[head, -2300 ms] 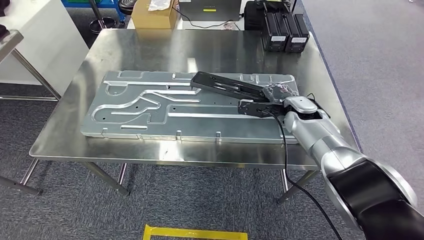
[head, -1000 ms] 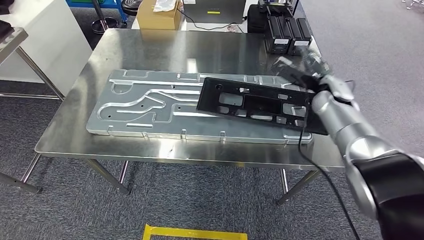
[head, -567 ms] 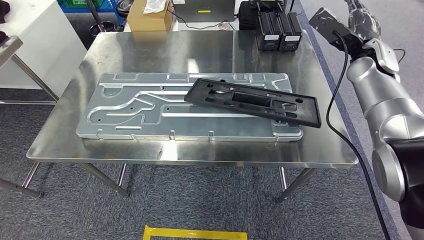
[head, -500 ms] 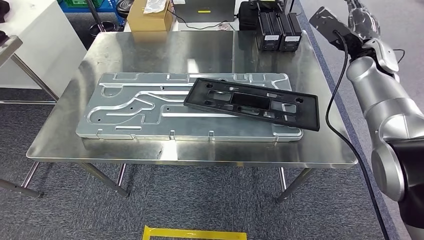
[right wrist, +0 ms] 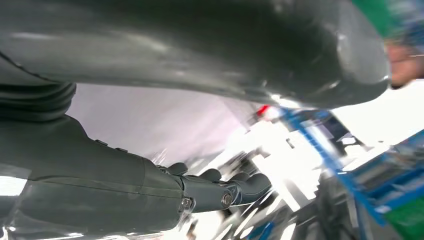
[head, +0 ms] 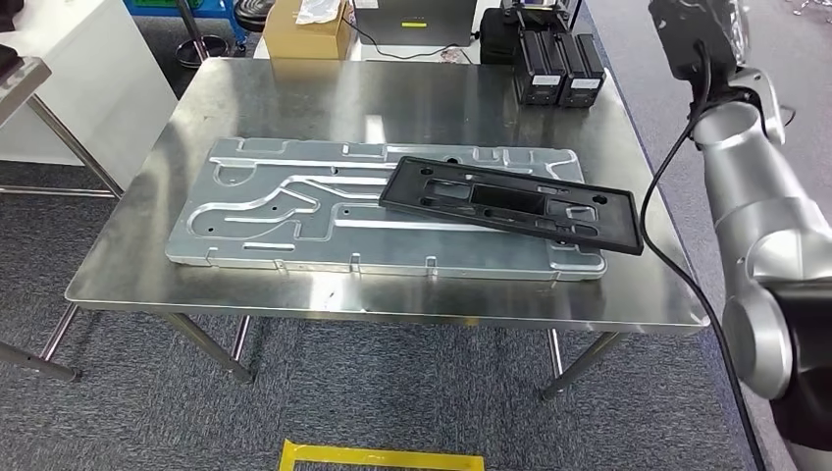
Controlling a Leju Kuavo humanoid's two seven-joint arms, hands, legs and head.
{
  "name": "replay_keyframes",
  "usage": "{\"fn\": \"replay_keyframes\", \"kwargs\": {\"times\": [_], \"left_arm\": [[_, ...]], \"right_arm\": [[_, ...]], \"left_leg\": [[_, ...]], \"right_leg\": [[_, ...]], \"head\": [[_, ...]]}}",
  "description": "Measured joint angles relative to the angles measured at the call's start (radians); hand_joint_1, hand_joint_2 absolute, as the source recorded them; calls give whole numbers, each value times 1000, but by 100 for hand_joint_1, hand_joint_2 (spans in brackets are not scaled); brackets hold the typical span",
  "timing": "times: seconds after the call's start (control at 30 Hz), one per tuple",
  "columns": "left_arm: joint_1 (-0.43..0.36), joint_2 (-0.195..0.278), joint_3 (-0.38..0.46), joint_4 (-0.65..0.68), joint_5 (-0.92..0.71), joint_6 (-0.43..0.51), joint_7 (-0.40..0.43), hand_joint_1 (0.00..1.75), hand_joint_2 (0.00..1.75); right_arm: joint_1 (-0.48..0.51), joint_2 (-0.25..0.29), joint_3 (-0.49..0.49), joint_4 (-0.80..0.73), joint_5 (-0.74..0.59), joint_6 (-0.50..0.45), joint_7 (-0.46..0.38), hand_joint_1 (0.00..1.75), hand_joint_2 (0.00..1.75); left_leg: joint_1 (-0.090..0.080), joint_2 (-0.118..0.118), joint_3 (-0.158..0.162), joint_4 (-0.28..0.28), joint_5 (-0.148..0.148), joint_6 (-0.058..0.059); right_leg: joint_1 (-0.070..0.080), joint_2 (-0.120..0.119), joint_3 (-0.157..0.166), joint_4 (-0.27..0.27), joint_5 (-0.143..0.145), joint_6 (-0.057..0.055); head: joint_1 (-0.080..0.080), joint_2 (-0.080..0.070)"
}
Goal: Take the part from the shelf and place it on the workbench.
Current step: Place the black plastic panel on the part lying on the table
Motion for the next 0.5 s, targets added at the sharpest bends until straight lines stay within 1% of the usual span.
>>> {"fn": "replay_keyframes", "kwargs": {"times": [0.03,0.07,0.1,0.13,0.17,0.2,0.23,0.27,0.3,0.37,0.4,0.43,0.47,0.5], "left_arm": [[-1,0,2,0,7,5,2,0,0],[-2,-1,6,0,14,11,4,0,0],[-3,-1,11,0,22,18,5,0,0],[-4,-2,17,0,31,25,6,0,0],[-4,-3,23,0,39,30,6,0,0],[-4,-3,29,0,46,33,6,0,0],[-4,-3,34,0,52,35,6,0,0],[-4,-3,40,0,58,36,6,0,0],[-5,-3,45,0,64,38,7,0,0],[-4,-2,57,0,77,44,9,0,0],[-4,-2,62,0,83,47,11,0,0],[-5,-1,68,0,88,49,12,0,0],[-5,0,73,0,93,51,12,0,0],[-5,2,79,0,97,54,10,0,0]], "right_arm": [[39,1,-10,-51,-52,13,-11,0,0],[88,2,-17,-111,-105,21,-17,0,0],[149,3,-22,-180,-155,24,-21,0,0],[225,3,-25,-260,-201,19,-28,0,0],[310,6,-27,-343,-236,5,-38,0,0],[402,9,-28,-425,-256,-15,-51,0,0],[494,16,-29,-507,-264,-41,-66,0,0],[582,25,-29,-584,-261,-71,-80,0,0],[664,36,-27,-652,-256,-100,-91,0,0],[796,61,-20,-763,-247,-150,-103,0,0],[846,74,-15,-801,-244,-167,-104,0,0],[895,87,-10,-843,-240,-180,-104,0,0],[946,101,-6,-883,-237,-189,-104,0,0],[998,116,-2,-921,-234,-193,-103,0,0]], "left_leg": [[1,-1,-1,6,-5,-5],[1,-2,-2,14,-10,-10],[0,-4,-4,19,-14,-15],[0,-6,-5,22,-17,-20],[1,-7,-4,23,-18,-25],[2,-9,-4,22,-20,-29],[3,-9,-5,28,-28,-35],[4,-8,-12,48,-46,-40],[5,-7,-28,87,-74,-46],[6,-4,-78,210,-145,-55],[6,-4,-100,264,-169,-58],[6,-4,-109,290,-175,-58],[6,-4,-100,277,-161,-55],[5,-5,-71,226,-131,-50]], "right_leg": [[-2,0,35,-66,25,1],[-1,0,64,-122,42,-2],[0,0,82,-156,47,-8],[4,1,88,-167,42,-15],[8,0,90,-170,42,-22],[8,-1,92,-170,41,-29],[8,-4,93,-172,41,-35],[6,-7,94,-173,42,-41],[5,-10,95,-174,42,-46],[5,-12,93,-173,42,-51],[5,-13,91,-172,43,-52],[6,-12,90,-171,43,-53],[7,-13,89,-171,43,-54],[9,-13,89,-171,43,-54]], "head": [[0,0],[0,0],[-1,0],[-1,0],[-2,0],[-2,0],[-2,0],[-3,0],[-3,0],[-4,0],[-4,0],[-4,0],[-4,0],[-4,0]]}}
